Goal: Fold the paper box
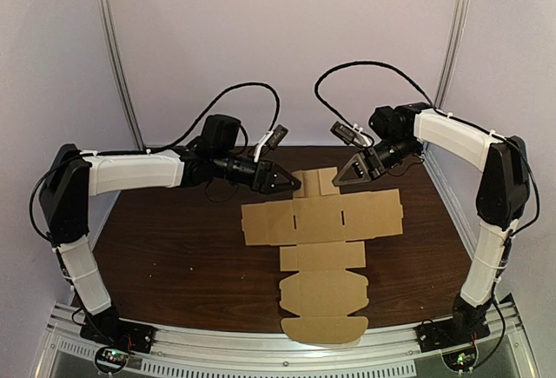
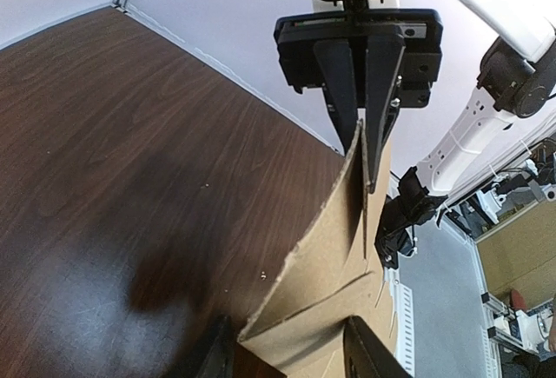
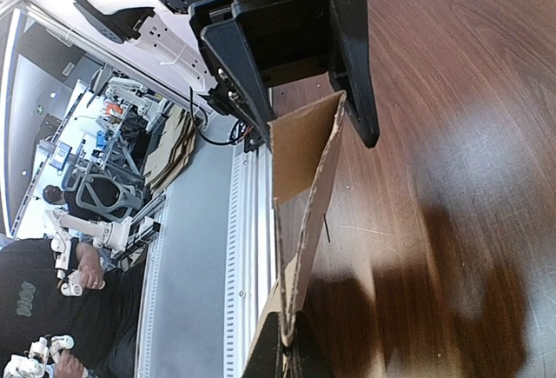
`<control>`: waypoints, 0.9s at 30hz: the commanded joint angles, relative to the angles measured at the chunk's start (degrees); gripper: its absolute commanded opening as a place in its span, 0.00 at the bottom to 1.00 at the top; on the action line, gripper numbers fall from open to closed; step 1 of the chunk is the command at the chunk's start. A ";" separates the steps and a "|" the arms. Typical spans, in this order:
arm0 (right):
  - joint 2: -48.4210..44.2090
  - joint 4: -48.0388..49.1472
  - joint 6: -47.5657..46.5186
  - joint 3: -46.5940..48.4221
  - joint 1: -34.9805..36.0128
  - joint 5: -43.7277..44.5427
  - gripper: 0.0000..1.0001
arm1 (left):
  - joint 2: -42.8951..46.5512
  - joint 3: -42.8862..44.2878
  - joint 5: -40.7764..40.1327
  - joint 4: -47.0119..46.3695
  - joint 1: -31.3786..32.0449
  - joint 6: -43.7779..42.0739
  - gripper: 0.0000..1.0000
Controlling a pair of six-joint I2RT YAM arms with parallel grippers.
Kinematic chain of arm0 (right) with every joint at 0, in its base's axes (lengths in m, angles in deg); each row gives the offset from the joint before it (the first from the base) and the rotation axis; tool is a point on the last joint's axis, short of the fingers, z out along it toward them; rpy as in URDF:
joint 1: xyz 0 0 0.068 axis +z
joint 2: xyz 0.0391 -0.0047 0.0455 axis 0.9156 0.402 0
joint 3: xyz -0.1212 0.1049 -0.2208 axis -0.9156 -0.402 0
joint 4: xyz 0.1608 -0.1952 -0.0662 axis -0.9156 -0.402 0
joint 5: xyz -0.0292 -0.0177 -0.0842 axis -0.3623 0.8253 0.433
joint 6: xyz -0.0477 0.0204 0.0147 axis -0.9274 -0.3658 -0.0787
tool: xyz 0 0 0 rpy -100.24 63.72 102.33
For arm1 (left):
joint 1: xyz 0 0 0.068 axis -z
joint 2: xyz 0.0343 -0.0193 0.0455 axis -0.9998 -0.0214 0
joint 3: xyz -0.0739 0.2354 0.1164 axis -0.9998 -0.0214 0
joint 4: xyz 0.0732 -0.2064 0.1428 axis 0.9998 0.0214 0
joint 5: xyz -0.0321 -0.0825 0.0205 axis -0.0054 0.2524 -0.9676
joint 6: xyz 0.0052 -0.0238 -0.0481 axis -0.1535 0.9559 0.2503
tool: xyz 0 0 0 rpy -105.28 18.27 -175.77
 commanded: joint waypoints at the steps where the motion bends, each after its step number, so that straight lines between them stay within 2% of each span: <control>1: -0.20 -4.52 -4.55 1.93 0.81 -4.45 0.00 | -1.72 1.32 -0.14 -4.53 0.28 0.84 0.45; 4: -0.07 -4.91 -4.95 1.93 0.81 -4.50 0.00 | -1.92 1.23 0.70 -5.59 0.30 1.45 0.37; 10: 0.27 -3.04 -2.96 1.85 0.81 -2.17 0.00 | -2.84 1.29 3.34 -7.99 0.30 3.75 0.06; 12: -0.11 -0.22 -0.17 1.06 0.82 -0.60 0.00 | -2.79 1.22 3.83 -8.23 0.30 4.14 0.00; 15: -1.20 6.62 6.57 -1.27 0.89 2.50 0.10 | -2.70 0.96 3.66 -8.35 0.30 4.36 0.00; 17: -1.67 7.85 7.42 -1.90 1.23 4.16 0.16 | -2.53 0.71 3.62 -8.62 0.25 4.57 0.00; 20: -1.40 7.85 7.56 -1.95 1.81 4.88 0.19 | -2.52 0.61 3.73 -8.95 0.30 4.78 0.00; 22: -1.15 8.02 7.74 -1.92 2.23 5.23 0.18 | -2.47 0.68 3.78 -8.96 0.30 4.86 0.00; 27: -0.65 8.78 8.41 -1.76 2.74 5.26 0.02 | -2.50 0.93 4.06 -8.58 0.30 4.84 0.00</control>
